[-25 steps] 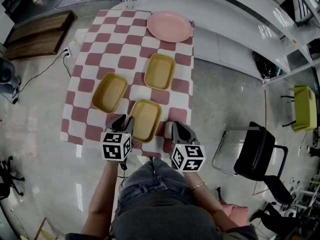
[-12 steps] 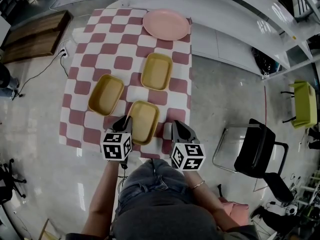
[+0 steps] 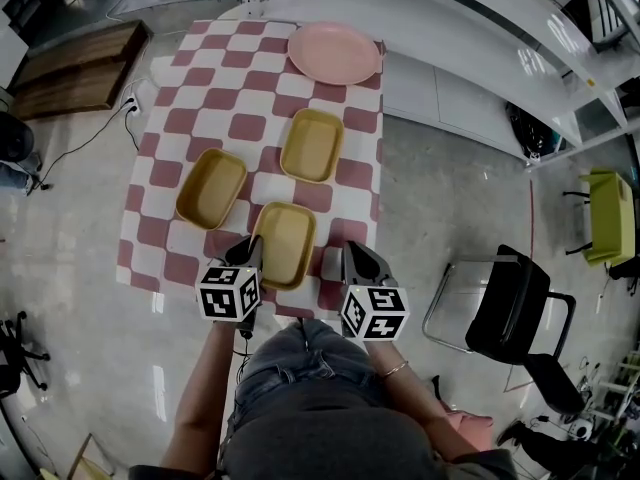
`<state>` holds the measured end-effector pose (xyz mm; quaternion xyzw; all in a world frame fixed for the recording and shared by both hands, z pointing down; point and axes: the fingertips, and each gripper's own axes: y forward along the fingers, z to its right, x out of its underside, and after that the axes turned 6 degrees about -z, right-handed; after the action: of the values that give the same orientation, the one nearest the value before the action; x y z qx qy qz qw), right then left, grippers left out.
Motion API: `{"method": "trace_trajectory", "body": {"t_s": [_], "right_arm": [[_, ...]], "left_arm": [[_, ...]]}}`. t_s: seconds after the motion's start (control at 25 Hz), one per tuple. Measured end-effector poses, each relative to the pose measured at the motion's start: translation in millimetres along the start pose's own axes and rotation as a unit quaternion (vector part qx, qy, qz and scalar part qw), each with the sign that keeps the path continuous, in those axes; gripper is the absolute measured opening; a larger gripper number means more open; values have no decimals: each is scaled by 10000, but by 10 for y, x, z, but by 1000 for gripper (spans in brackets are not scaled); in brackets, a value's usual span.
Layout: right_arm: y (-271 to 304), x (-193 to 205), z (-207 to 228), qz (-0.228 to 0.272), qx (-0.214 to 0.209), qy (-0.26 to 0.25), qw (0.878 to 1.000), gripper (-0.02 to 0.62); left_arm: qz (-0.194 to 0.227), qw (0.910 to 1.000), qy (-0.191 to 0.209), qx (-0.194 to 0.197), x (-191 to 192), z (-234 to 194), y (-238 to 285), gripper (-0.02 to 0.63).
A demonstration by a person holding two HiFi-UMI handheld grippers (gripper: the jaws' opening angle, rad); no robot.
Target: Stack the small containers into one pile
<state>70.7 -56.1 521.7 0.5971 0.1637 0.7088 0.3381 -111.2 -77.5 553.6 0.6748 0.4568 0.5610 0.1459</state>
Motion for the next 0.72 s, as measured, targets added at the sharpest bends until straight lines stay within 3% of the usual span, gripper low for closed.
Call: {"method": "trace_trajectory", "body": {"t_s": [0.28,0.72], "right_arm": [[-43,-79,39,92,-123,-105,9998,11],[-190,-289,266,442,-295,-149,9985,11]], "left_arm": [[249,9995,-123,-121,-175,80,-171,26],[670,9969,61,-419,-602,331,-236,26]]}}
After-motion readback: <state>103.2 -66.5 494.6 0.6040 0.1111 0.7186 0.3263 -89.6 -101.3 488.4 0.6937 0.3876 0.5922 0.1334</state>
